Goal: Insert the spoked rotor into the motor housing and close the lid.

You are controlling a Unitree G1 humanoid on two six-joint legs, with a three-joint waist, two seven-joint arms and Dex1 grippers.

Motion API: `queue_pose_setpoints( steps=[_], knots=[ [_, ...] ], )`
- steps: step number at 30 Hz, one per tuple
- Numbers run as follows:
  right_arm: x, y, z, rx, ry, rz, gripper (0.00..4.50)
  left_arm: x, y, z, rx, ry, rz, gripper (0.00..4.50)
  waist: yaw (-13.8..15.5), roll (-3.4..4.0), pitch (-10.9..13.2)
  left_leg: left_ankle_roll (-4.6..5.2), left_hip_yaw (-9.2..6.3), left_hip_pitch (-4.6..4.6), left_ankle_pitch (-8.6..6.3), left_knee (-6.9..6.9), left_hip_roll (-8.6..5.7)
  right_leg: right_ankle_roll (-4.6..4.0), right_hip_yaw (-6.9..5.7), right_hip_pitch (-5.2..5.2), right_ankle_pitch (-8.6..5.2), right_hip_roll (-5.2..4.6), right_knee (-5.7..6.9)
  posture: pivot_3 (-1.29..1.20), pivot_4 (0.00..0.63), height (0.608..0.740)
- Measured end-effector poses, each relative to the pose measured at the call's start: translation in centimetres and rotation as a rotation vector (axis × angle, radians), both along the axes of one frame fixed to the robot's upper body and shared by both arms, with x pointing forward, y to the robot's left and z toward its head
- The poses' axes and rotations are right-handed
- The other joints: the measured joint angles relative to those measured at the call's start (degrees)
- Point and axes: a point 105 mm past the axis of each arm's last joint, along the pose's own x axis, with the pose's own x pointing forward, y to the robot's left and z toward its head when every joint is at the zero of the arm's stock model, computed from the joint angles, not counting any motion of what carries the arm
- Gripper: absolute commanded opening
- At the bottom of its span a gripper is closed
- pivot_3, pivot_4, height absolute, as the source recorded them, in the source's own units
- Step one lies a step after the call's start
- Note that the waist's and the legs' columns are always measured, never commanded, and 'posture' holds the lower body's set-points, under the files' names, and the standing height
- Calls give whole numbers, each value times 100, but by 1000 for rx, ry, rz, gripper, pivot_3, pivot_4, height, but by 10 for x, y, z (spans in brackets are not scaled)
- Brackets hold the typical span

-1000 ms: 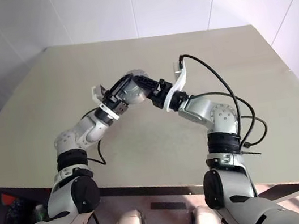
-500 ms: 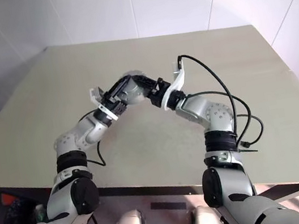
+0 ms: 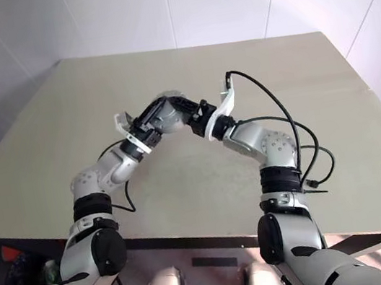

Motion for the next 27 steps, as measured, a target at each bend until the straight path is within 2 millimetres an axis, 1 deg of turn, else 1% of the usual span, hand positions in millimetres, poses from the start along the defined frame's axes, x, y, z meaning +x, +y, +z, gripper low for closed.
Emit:
queue_pose_setpoints(
  steps=[11, 13, 14, 17, 20, 27],
  knots=[
    [0, 0, -1, -2, -10, -1, 2300, 0, 0, -1, 3, -8, 11, 2373, 0, 0, 0, 0, 0, 0, 0, 1, 1, 0, 0, 0, 0, 0, 1, 0, 0, 740],
    [0, 0, -1, -5, -16, 0, 2852, 0, 0, 0, 5, -11, 11, 2373, 0, 0, 0, 0, 0, 0, 0, 2, 0, 0, 0, 0, 0, 0, 1, 0, 0, 740],
    [1, 0, -1, -9, -17, 0, 3058, 1, 0, -1, 14, -8, 14, 2373, 0, 0, 0, 0, 0, 0, 0, 1, 0, 0, 0, 0, 0, 0, 1, 0, 0, 740],
    [0, 2, 0, -9, -26, 6, 3986, 1, 1, -5, 26, 4, 23, 2373, -4, 0, 0, 0, 0, 1, 0, 2, 1, 0, 0, 0, 0, 0, 2, 0, 0, 740],
    [1, 1, 0, -27, -29, -3, 3986, 1, 1, -8, 46, 15, 27, 2373, 0, 0, 0, 0, 0, 0, 0, 2, 0, 0, 0, 0, 0, 0, 2, 0, 0, 740],
    [3, 5, -1, -73, -51, -19, 3986, 3, 3, -9, 47, 18, 44, 2373, -4, 0, 0, 0, 0, 0, 0, 4, 1, 0, 0, 0, 0, 0, 3, 0, 0, 740]
  ],
)
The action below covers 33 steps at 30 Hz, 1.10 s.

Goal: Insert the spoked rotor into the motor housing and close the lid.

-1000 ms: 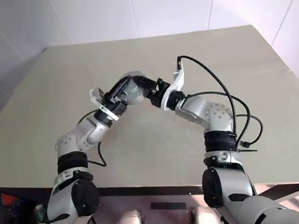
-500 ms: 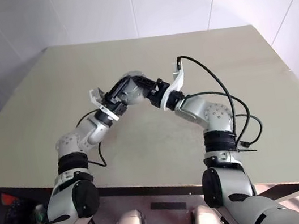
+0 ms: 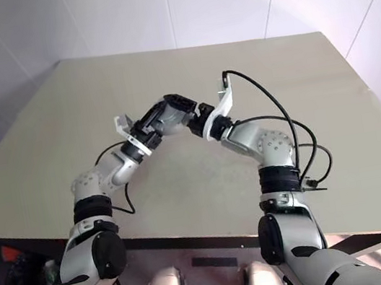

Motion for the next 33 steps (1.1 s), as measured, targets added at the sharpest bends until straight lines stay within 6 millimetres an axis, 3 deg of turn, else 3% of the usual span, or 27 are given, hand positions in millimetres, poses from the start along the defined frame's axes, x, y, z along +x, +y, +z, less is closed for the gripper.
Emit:
queue_pose_setpoints(
  steps=[23, 24, 25, 26, 28, 30, 33],
  knots=[
    [6, 15, -10, -94, -27, -16, 3986, 3, 13, -10, 26, 30, 59, 2373, -7, 0, 0, 0, 0, -1, 0, 3, 0, 0, 0, 0, 0, 0, 1, 0, 0, 740],
    [14, 5, -15, -145, -24, -79, 3986, 3, 15, -9, 28, 24, 63, 2373, -6, -3, -2, 0, -1, 0, 0, 5, 0, 0, 0, 1, 0, 0, 2, 0, 0, 740],
    [25, -19, -19, -199, -18, -179, 3986, 2, 20, -9, 43, 21, 66, 2373, 22, -5, -3, 0, -4, -4, 0, 9, -1, 2, -2, 2, 2, -3, 2, 0, 0, 740],
    [34, -50, -21, -240, -14, -292, 3986, 2, 34, -11, 58, 23, 100, 2373, 32, -5, -2, 0, -3, -5, 0, 10, -4, 9, 1, 2, 5, -6, 1, 0, 0, 740],
    [41, -87, -18, -256, -20, -425, 3986, 3, 63, -15, 69, 33, 188, 2373, 9, -6, -2, 0, -2, -4, 0, 11, -4, 10, 2, 2, 7, -2, 1, 0, 0, 740],
    [42, -91, -18, -254, -20, -448, 3986, 5, 70, -14, 64, 27, 218, 2373, -18, -6, -2, 0, -2, 0, 0, 10, 4, 10, 0, 2, 7, 7, 3, 0, 0, 740],
    [40, -69, -24, -238, -10, -396, 3986, 4, 50, -17, 52, 28, 171, 2373, -17, -6, -2, 0, -2, -2, 0, 13, 2, 5, 0, 1, 9, 5, 4, 0, 0, 740]
  ],
)
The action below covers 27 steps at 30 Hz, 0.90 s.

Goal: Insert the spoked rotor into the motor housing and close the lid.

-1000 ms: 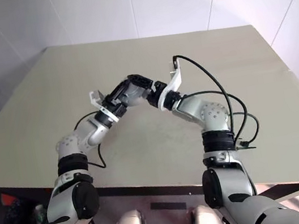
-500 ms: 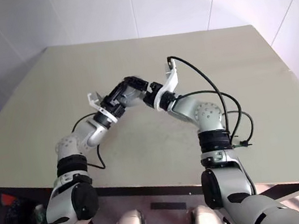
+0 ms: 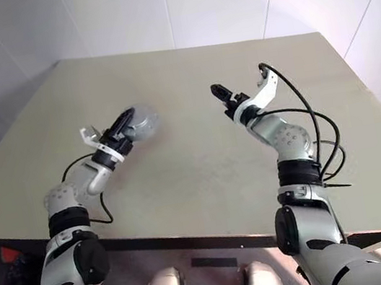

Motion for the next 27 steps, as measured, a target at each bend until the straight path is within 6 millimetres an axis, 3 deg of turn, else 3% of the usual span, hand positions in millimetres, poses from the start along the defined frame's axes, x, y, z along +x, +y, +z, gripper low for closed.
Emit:
queue_pose_setpoints(
  steps=[3, 12, 23, 27],
  knots=[
    [-1, 5, -1, -4, 0, 18, 3986, -1, -10, -4, 10, 11, -28, 2373, 1, -3, 2, 1, 0, -2, 0, 4, -3, -4, 1, 0, 3, -5, -1, 0, 0, 740],
    [0, -4, -2, -42, -12, 1, 3986, 6, 8, -4, 33, 7, 74, 2373, 2, -3, 2, 1, 1, 0, 0, 4, -1, -5, 1, 0, 4, -3, 1, 0, 0, 740],
    [-17, -5, -26, -498, -178, 132, 3986, 7, 24, 0, 123, -24, 163, 2373, 7, -5, 3, 1, 1, -1, 0, 6, -1, -5, 0, 1, 4, -4, -1, 0, 0, 740],
    [-21, -7, -26, -568, -244, 176, 3986, 5, 26, 2, 172, -45, 171, 2373, 2, -5, 3, 2, 1, 1, 1, 10, -1, -10, 1, 2, 7, -4, 1, 0, 0, 740]
  ],
)
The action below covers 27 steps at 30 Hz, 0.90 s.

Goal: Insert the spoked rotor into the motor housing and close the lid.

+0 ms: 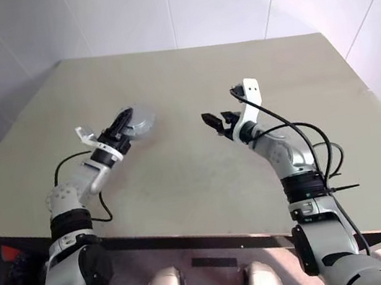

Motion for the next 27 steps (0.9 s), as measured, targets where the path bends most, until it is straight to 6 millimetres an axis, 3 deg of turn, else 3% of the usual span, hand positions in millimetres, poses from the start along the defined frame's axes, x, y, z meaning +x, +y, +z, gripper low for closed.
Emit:
queue_pose_setpoints(
  steps=[9, 18, 27],
  knots=[
    [-1, -1, 0, -20, -23, 11, 3986, 3, 18, -7, -25, 17, 94, 2373, -8, 0, 0, 7, 2, 2, 3, 5, 2, -23, -1, 0, -2, 0, 2, 0, 0, 740],
    [-2, 3, 7, -2, -50, 29, 3986, 2, 43, -43, -64, 168, 240, 2373, -5, -1, 0, 14, 2, 2, 5, 9, 3, -36, -1, 0, -6, 0, 2, 0, 0, 740],
    [-6, 9, 19, 41, -100, 57, 3986, 0, 44, -57, -33, 222, 253, 2373, -2, -3, 0, 18, 3, 8, 7, 9, 4, -38, -1, 3, -5, -1, 3, 0, 0, 740]
  ],
)
